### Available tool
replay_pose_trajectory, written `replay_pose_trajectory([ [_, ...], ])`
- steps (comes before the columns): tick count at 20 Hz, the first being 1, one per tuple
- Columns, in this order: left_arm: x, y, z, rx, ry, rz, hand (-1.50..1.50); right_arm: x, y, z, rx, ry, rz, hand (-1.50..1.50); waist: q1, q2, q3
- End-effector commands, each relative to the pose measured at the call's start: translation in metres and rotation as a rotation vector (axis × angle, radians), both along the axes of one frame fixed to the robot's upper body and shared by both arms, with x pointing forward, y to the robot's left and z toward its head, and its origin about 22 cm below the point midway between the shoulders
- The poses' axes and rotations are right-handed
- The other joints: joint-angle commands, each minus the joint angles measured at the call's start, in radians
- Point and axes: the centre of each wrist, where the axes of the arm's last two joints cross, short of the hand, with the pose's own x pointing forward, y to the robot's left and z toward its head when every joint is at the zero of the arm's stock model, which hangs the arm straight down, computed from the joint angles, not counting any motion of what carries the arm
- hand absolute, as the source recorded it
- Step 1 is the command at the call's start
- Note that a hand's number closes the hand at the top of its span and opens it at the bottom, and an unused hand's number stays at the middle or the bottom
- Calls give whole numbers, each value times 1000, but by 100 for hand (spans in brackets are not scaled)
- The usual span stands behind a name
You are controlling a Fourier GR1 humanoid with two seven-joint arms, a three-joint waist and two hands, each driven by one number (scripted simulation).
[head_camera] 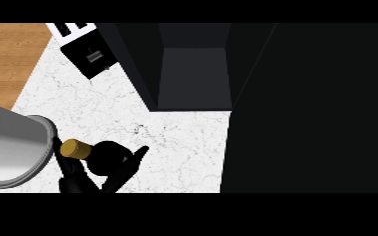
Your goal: Pick up the wine, place it into the cabinet and close the cabinet
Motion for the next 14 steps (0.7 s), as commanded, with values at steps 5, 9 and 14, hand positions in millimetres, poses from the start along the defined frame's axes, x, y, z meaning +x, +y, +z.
replay_pose_trajectory([
  [5,12,-10,5,-76,-29,-7,-150,-13,8,6,23,-16,17,-150,4,-2,-3],
  [9,19,-13,18,-153,-56,-75,150,-11,5,9,25,-24,17,-150,3,-2,-5],
  [14,13,-11,-10,-106,-34,-141,150,-9,2,8,24,-39,10,-150,4,2,-2],
])
